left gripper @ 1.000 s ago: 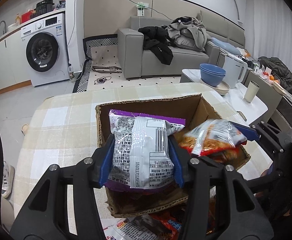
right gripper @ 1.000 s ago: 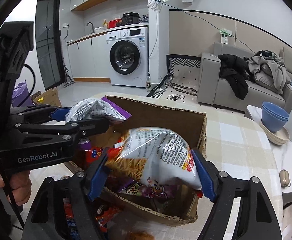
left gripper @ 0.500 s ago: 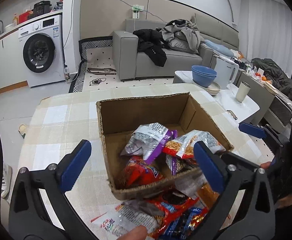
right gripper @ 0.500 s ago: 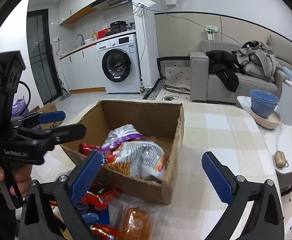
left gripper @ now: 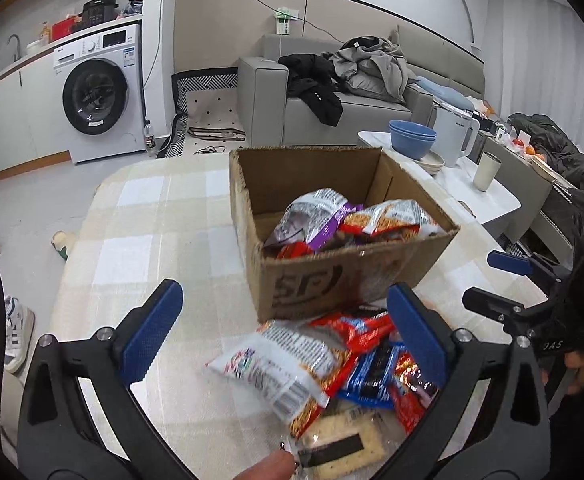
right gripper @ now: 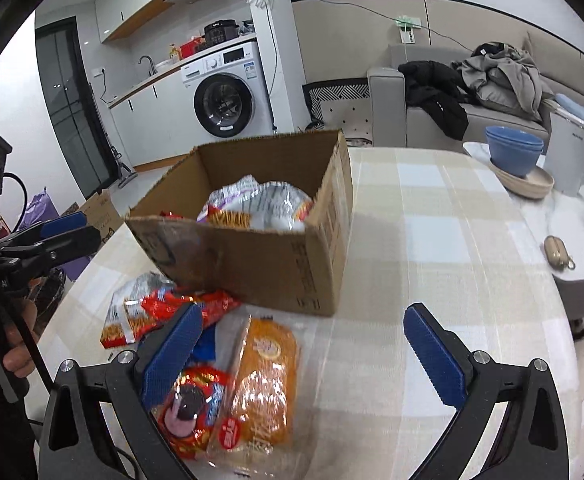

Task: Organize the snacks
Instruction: 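Withdraw both grippers from the box back toward the snack pile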

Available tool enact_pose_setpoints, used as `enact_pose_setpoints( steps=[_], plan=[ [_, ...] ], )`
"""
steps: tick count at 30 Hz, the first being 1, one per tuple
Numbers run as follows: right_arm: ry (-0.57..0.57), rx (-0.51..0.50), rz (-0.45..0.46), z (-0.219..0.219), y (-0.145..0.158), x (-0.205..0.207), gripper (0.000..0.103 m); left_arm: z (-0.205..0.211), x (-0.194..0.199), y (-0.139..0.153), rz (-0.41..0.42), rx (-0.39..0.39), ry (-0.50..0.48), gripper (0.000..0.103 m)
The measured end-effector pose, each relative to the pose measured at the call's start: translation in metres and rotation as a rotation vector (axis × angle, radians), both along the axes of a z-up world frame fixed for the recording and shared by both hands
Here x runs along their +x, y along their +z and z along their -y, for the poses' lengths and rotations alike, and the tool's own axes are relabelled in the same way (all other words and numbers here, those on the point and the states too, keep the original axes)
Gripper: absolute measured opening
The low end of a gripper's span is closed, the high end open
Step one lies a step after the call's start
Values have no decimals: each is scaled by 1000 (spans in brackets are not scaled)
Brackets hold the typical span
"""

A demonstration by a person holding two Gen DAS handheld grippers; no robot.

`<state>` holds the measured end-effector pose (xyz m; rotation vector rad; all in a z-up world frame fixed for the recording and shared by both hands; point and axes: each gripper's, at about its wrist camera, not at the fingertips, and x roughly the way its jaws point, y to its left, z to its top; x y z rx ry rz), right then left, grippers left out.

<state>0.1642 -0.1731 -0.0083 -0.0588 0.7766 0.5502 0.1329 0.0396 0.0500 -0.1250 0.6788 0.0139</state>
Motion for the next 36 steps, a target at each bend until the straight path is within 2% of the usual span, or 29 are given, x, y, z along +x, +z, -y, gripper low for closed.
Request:
enact_pose_setpoints(
  steps=[9,13,16,25,36],
  plan=[
    [-6,-11,-32,8,-18,-15,102,-8,-33,-31,-49,-10,26,102],
    [5,-30,-50,7,-26,-20,102,-6,-40,-42,-63,-22,9,102],
    [7,-65,-48,3,-26,-23,102,-1,-35,-43,-90,-13,-4,102],
    [14,-75,-45,0,-21,-26,102,17,-38,-48,-115,14,-29,102],
    [9,-93,-73,-4,-33,-22,102,26,-41,-75,-220,35,-44,102]
  ],
)
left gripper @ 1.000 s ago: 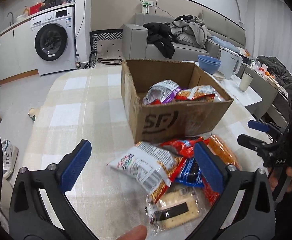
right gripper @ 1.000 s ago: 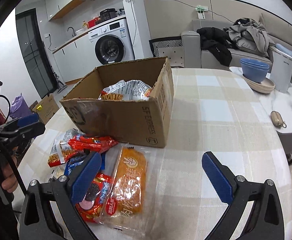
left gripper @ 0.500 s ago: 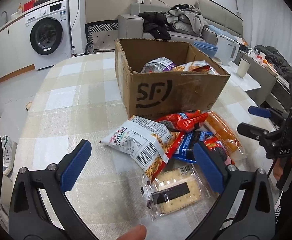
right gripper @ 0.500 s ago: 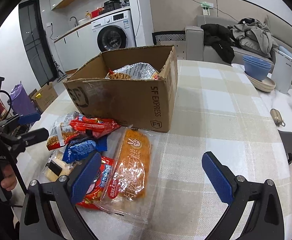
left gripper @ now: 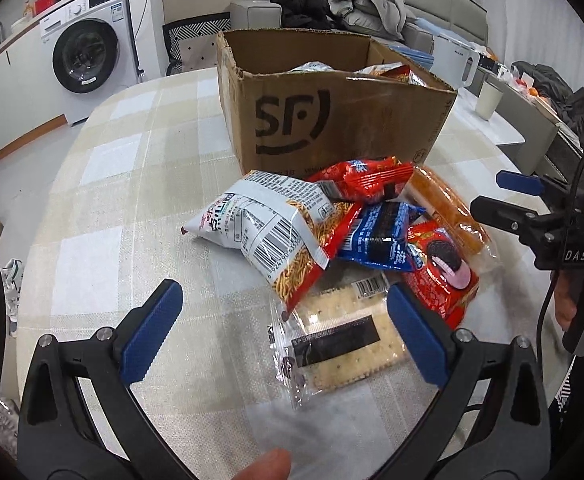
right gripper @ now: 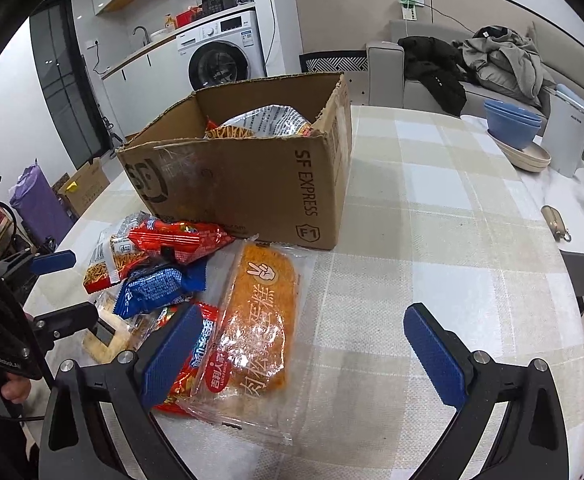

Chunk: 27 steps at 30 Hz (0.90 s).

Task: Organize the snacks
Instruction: 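Withdraw both grippers from the box back toward the snack pile, then close the right gripper on the orange floss cake while the left gripper grasps the cracker pack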

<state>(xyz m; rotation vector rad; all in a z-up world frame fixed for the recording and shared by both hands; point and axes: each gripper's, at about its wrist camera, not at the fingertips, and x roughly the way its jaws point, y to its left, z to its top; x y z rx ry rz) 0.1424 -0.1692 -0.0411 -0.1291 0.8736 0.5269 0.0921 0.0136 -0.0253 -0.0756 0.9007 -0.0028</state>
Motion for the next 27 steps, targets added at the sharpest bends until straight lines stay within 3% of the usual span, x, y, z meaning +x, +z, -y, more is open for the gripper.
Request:
enact_pose_setpoints(
  steps=[14,18,27],
  plan=[
    [-5,-47,-58,-4,-25,9,102,16,6,-21,-82,17,-59,102],
    [-26,-132,-28,-3,-29,8,102,19,7,-24,-86,10,-63,102],
    [-27,-144,-60,-4,-38,13,102,16,8,-29,-103,-26,-74,102]
  ],
)
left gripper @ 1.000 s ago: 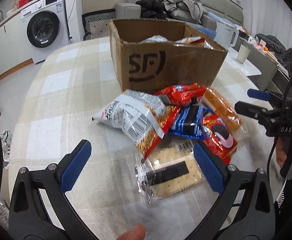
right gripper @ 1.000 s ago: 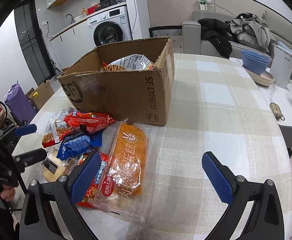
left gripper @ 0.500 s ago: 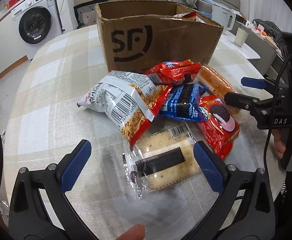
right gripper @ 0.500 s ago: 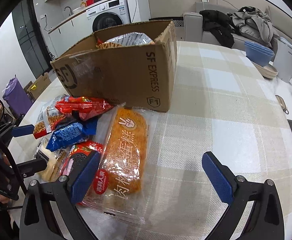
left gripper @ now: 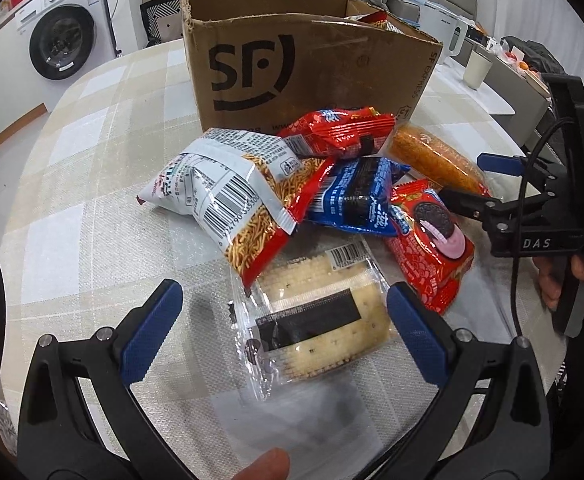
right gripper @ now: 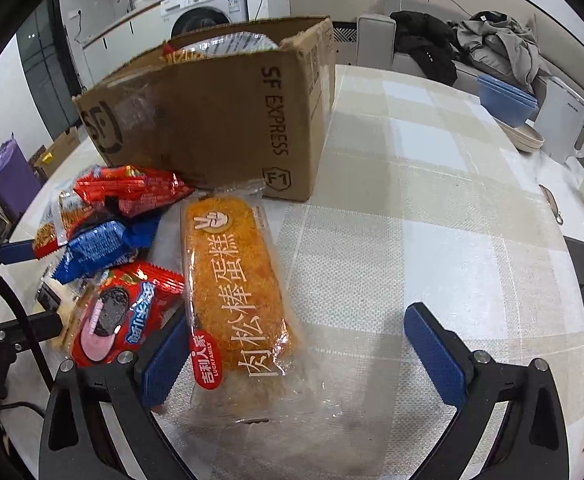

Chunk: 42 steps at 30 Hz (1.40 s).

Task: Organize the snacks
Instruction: 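Close the right gripper on the orange floss cake while the left gripper grasps the cracker pack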

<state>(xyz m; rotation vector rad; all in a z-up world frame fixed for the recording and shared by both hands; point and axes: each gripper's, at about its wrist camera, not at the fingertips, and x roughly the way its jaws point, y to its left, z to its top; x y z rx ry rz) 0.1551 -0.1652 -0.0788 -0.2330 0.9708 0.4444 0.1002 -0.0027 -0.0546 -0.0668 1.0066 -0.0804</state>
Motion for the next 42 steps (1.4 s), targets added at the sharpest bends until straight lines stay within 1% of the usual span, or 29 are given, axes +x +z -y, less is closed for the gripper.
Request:
enact_pose_setpoints(
  steps=[7,10,15,19,21,23,25,29,35,36,40,42],
  plan=[
    [3,-20,3,-3,-2,0,102,2,3,-8,-18,-23,0,102],
    [2,-19,2,-4,-2,-1,102,4,5,-10,-24,-46,4,102],
    [2,-19,2,-4,-2,-1,102,16,7,-14,-19,4,12,102],
    [2,-19,2,-4,-2,-1,102,19,8,-14,-41,13,-19,102],
    [2,-20,2,-4,-2,-1,102,16,7,-14,-44,22,-19,103],
    [2,-20,2,-4,-2,-1,102,13,8,-16,-58,4,-34,103],
    [3,-20,2,-4,-2,-1,103,15,8,-17,-58,10,-47,103],
    [2,-20,2,-5,-2,-1,103,16,6,-18,-64,8,-38,103],
    [3,-20,2,-5,-2,-1,103,20,2,-17,-73,-8,-55,103],
    [2,-20,2,-5,-2,-1,103,22,2,-17,-73,-1,-62,103],
    [2,-20,2,-5,-2,-1,103,33,2,-21,-66,71,-71,103],
    [2,-20,2,-4,-2,-1,103,32,3,-21,-69,68,-64,103]
  ],
)
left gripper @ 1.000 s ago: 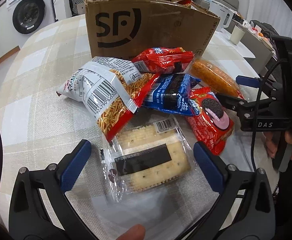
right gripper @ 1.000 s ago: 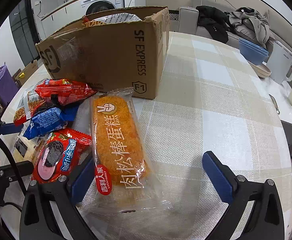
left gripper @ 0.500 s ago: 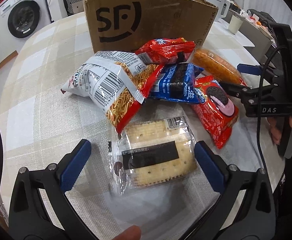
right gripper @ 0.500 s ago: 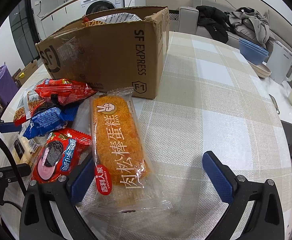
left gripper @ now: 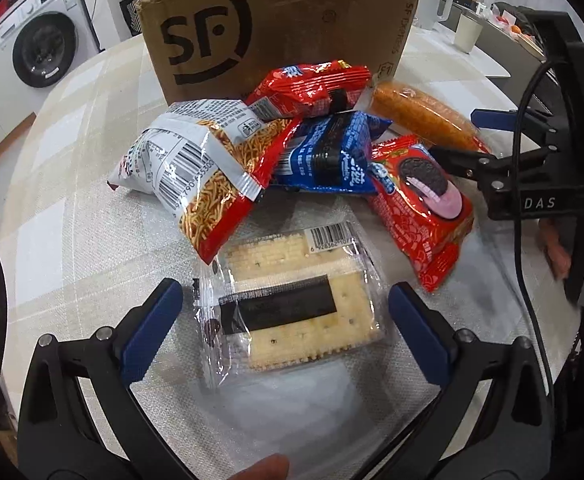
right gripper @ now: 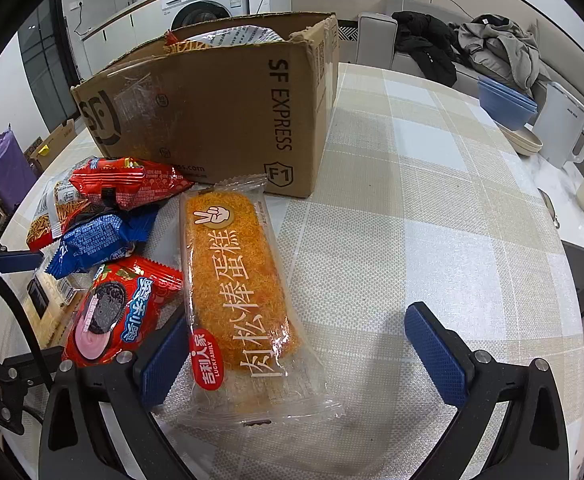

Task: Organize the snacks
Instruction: 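Close the right gripper on the orange floss cake while the left gripper grasps the cracker pack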

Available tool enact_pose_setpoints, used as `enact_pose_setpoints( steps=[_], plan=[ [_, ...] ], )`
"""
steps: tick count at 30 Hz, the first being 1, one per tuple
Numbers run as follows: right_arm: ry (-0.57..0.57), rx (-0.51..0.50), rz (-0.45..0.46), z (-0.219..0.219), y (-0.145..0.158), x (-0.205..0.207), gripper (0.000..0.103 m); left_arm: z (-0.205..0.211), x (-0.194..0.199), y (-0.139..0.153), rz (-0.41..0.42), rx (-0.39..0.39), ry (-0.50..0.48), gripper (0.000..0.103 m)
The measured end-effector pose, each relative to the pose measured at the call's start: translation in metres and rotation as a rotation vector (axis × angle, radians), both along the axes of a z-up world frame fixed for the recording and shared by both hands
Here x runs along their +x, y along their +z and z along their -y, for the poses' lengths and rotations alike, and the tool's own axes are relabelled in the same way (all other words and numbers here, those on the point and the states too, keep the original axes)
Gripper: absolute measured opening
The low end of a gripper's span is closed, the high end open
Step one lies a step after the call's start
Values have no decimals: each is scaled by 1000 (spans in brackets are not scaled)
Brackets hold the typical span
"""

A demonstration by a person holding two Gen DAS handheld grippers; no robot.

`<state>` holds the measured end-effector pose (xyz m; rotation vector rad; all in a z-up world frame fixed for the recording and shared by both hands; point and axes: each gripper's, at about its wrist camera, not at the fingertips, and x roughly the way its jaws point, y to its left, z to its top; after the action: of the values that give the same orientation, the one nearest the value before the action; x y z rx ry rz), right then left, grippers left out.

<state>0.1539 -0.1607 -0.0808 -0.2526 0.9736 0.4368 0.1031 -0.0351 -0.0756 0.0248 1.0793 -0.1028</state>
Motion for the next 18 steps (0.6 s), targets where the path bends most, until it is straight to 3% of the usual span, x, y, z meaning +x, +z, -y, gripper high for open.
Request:
enact_pose_setpoints(
  steps=[16,18],
  plan=[
    [2,3,0,0,0,-1,102,-11,-4,0,14,0,-13,103],
    [18,5,8,-1,1,-4,96,-12,-8,-1,18,-1,-13,103]
  ],
)
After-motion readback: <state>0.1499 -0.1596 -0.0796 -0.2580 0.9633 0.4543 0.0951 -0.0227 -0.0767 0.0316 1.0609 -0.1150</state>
